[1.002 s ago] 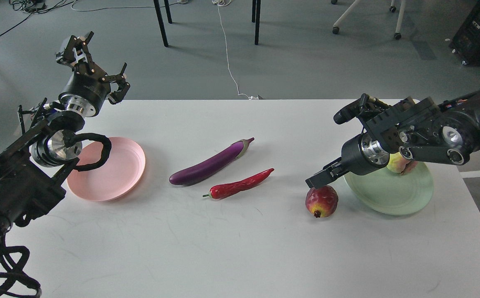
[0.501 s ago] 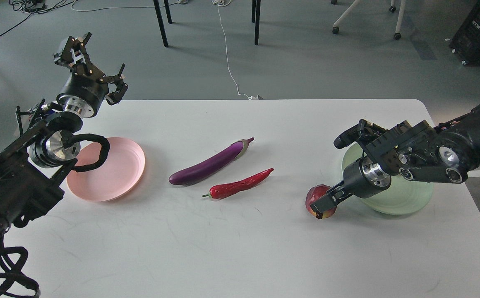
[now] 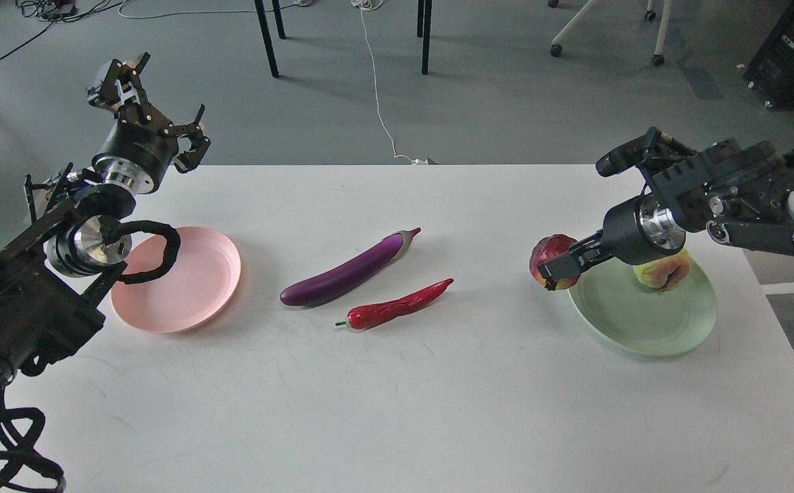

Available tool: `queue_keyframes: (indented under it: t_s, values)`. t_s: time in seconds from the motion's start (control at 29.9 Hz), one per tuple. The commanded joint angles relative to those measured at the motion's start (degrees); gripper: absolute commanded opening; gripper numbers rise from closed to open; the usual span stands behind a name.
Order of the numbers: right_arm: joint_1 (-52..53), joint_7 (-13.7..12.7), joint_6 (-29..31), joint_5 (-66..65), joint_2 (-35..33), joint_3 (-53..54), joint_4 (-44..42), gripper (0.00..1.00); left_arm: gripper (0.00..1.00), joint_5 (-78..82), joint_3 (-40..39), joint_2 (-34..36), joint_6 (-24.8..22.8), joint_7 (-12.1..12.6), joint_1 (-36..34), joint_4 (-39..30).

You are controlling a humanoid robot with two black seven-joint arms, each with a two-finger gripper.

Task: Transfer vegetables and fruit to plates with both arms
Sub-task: 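Lift the apple and lower it onto the green plate, open gripper, then withdraw the right arm and swing the left gripper toward the chili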

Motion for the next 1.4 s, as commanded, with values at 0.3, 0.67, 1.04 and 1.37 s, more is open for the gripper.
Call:
queue_keyframes:
  t_s: [0.3, 0.67, 1.04, 1.37]
  values:
    - [-6.43, -0.17, -3.63, -3.01, -5.50, -0.15, -2.55, 0.89, 0.98, 0.08, 0.09, -0.50, 0.10, 0.17, -0.53, -0.03]
    - [-6.07, -0.08, -3.46, -1.08, -10.15, 14.84, -11.22, 0.97, 0.98, 0.26, 0.18, 0.11, -0.17, 1.75, -0.88, -0.21]
    - [-17.05, 0.09, -3.63, 7.00, -11.74, 56.16, -19.87, 0.99, 0.98, 12.36, 10.98, 8.10, -3.33, 4.92, -8.43, -8.81]
    - [-28.57, 0.09, -3.28, 34.31, -11.65, 72.70, -19.08, 0.99, 0.98, 54.98, 13.27, 11.18, -3.42, 4.13, -9.14, -25.76]
